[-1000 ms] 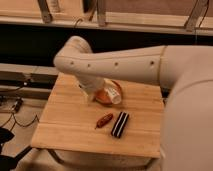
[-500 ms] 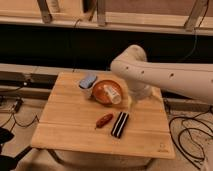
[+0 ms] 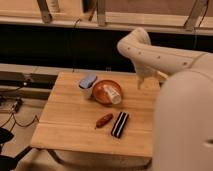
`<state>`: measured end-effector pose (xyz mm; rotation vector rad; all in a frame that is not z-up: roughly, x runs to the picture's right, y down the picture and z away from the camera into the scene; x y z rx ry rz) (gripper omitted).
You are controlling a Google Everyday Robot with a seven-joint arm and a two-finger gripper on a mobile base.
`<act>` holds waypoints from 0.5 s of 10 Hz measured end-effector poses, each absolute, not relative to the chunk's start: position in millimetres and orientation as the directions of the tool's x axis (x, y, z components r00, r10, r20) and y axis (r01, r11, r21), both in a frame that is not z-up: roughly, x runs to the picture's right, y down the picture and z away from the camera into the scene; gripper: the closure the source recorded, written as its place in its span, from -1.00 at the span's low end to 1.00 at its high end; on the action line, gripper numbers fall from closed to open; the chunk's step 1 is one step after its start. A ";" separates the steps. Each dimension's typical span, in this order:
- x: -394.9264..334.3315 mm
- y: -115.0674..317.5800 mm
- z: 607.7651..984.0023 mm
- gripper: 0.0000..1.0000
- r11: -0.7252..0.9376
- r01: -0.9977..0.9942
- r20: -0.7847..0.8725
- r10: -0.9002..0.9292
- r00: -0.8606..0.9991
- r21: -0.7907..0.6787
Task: Move the arm in a circular motion
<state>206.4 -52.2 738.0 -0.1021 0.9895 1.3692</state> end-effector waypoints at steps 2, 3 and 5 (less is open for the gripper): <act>104.0 -96.5 759.8 -0.60 0.345 -0.857 -0.634 0.773 0.029 0.382; 37.0 -111.8 763.8 -0.60 0.407 -0.861 -0.632 0.763 0.138 0.303; -49.6 -117.6 757.4 -0.60 0.502 -0.848 -0.617 0.725 0.305 0.171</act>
